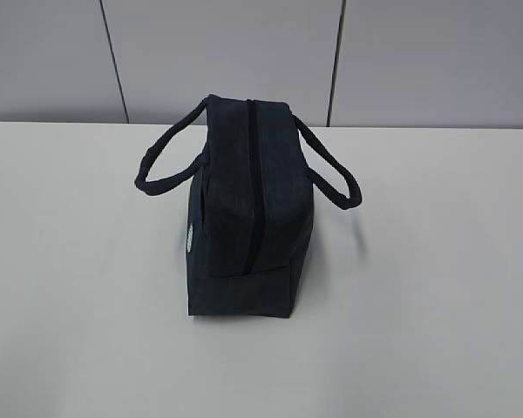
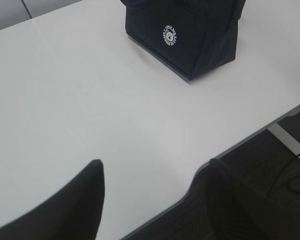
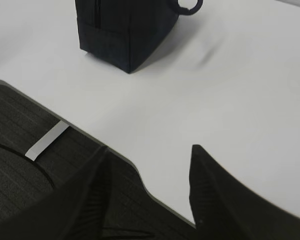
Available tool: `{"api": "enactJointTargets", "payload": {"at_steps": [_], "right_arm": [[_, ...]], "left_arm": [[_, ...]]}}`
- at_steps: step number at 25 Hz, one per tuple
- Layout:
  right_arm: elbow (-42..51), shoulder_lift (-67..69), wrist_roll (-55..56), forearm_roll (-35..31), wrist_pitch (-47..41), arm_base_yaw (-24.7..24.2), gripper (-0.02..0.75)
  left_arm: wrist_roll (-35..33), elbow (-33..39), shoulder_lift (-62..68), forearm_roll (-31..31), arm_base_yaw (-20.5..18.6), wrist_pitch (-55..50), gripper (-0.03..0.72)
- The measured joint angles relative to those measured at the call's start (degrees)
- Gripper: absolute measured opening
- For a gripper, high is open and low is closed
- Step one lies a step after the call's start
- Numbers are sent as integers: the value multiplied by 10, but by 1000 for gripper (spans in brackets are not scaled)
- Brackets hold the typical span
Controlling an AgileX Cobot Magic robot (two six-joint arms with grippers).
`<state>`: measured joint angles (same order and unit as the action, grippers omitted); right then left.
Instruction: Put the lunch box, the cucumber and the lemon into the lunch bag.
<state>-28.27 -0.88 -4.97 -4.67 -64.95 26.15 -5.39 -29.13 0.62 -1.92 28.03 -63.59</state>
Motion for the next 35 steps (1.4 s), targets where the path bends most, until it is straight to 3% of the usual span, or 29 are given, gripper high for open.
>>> {"api": "enactJointTargets", "payload": {"at_steps": [24, 31, 35], "right_arm": [[2, 0, 6, 6, -5, -1, 382], [2, 0, 7, 6, -5, -54, 382], [2, 0, 7, 6, -5, -103, 382]], "left_arm": [[0, 0, 0, 0, 0, 0, 447], [0, 0, 0, 0, 0, 0, 447], [0, 0, 0, 0, -19, 0, 447]]}}
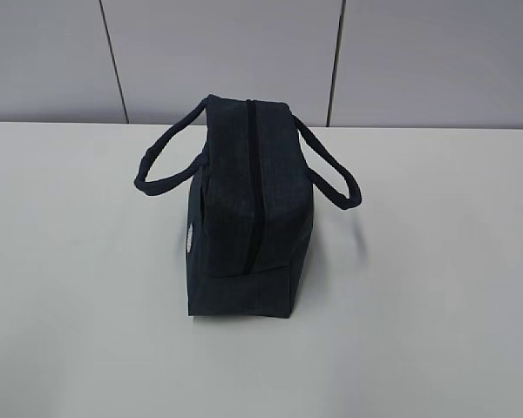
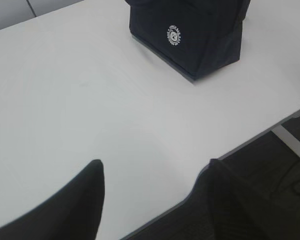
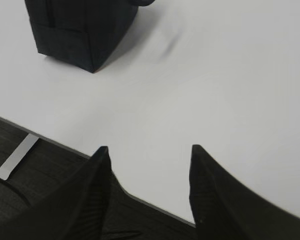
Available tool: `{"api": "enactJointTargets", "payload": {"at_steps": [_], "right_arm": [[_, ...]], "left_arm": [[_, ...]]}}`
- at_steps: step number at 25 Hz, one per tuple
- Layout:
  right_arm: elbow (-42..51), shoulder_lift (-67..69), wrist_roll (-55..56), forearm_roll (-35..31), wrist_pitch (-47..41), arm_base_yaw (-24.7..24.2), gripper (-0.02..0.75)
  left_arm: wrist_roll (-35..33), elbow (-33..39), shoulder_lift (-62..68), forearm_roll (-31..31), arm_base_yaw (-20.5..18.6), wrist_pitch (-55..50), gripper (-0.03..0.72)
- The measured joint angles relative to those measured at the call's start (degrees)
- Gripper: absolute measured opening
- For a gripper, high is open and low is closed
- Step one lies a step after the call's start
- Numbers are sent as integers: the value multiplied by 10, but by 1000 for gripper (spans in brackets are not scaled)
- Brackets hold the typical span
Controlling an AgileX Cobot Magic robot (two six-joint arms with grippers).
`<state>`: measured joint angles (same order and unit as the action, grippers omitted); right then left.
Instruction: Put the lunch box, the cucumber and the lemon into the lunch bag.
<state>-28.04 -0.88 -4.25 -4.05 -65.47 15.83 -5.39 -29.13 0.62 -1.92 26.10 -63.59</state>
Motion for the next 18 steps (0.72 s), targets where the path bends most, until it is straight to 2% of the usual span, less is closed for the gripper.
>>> {"api": "enactJointTargets", "payload": {"at_steps": [10, 13, 18], "right_arm": [[0, 0, 0, 0, -1, -135, 382], [0, 0, 0, 0, -1, -157, 382], [0, 0, 0, 0, -1, -176, 382]], "left_arm": [[0, 0, 0, 0, -116, 0, 447], [0, 0, 0, 0, -142, 0, 447], [0, 0, 0, 0, -164, 0, 447]]}}
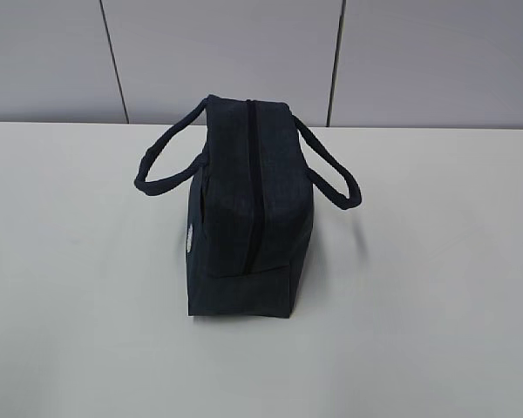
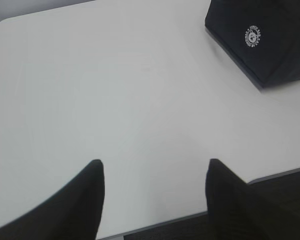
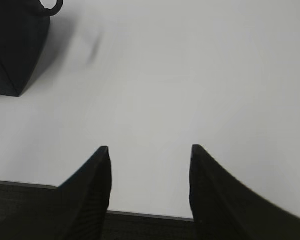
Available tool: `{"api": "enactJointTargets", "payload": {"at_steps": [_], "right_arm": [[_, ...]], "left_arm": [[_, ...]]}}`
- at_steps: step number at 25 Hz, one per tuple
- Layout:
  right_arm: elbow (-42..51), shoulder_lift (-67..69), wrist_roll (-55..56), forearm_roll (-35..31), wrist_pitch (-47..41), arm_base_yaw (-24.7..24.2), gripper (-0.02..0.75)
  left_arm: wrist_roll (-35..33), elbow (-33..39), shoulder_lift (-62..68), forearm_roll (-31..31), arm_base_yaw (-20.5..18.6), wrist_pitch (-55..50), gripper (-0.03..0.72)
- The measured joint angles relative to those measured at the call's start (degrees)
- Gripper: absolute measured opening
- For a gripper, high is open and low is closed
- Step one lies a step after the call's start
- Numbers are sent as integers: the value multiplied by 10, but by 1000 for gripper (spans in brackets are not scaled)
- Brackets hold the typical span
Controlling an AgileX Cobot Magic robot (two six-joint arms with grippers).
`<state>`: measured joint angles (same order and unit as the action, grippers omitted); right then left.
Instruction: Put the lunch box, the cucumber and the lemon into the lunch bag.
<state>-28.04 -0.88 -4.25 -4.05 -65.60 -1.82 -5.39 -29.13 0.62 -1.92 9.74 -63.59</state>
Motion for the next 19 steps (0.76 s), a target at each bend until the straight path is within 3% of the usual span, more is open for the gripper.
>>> {"api": "enactJointTargets", "payload": {"at_steps": [19], "right_arm": [[0, 0, 0, 0, 0, -1, 382]], "left_arm": [[0, 0, 0, 0, -5, 0, 447]]}}
